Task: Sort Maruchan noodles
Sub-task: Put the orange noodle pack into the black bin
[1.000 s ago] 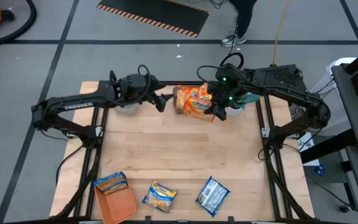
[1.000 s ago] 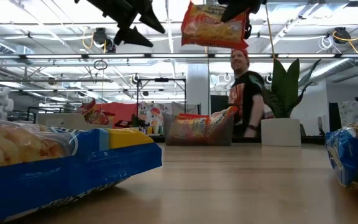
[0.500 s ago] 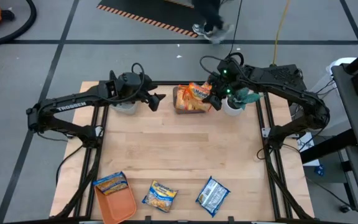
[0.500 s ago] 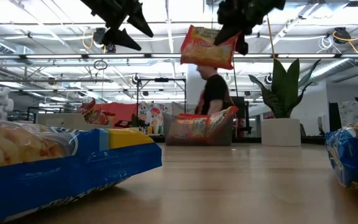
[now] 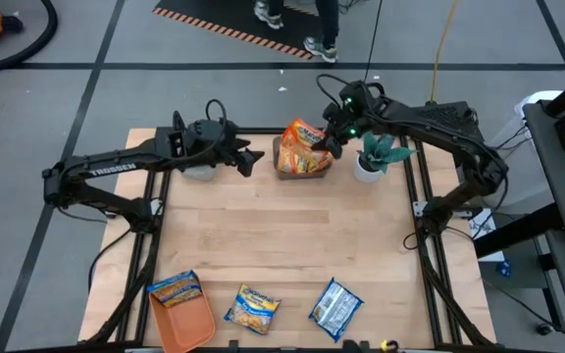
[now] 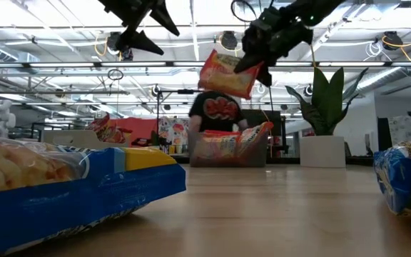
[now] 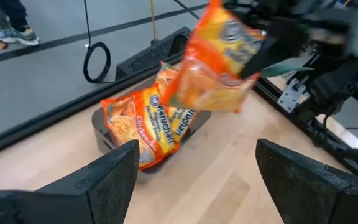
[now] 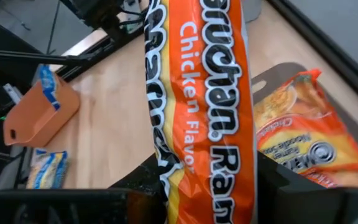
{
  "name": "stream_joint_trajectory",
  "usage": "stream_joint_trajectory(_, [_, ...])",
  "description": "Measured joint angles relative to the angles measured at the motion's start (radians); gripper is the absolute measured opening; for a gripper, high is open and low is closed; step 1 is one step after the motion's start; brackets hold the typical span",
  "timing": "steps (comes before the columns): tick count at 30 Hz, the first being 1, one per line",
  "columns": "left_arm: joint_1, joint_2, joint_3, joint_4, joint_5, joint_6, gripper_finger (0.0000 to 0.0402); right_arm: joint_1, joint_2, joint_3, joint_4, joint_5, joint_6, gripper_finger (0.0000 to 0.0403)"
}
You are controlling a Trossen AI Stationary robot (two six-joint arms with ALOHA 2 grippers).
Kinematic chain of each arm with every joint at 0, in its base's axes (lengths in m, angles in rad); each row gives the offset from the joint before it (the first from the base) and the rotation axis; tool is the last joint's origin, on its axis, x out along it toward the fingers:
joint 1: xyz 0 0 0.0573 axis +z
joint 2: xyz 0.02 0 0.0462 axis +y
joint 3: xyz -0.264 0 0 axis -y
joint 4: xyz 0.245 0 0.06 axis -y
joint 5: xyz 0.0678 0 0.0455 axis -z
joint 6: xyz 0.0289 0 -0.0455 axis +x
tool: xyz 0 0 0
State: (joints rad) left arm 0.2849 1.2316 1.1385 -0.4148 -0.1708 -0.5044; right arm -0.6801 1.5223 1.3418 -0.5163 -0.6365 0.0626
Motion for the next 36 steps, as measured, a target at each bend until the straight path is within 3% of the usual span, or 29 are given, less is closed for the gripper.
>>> stream_joint_trajectory(9, [-0.103, 0.0, 0.0, 0.0, -0.116, -0.085, 0.0321, -0.033, 0.127, 0.0, 0.149, -0.074, 0.004, 0.0118])
stream_joint_trajectory(23, [-0.192, 0.0, 0.0, -0.01, -0.12, -0.111, 0.0321, -0.034, 0.258, 0.0, 0.184, -0.098, -0.094, 0.0118])
stream_joint_trajectory(36, [-0.268, 0.016, -0.001, -0.013, -0.134, -0.178, 0.0321, -0.034, 0.293, 0.001, 0.125, -0.069, -0.268, 0.012])
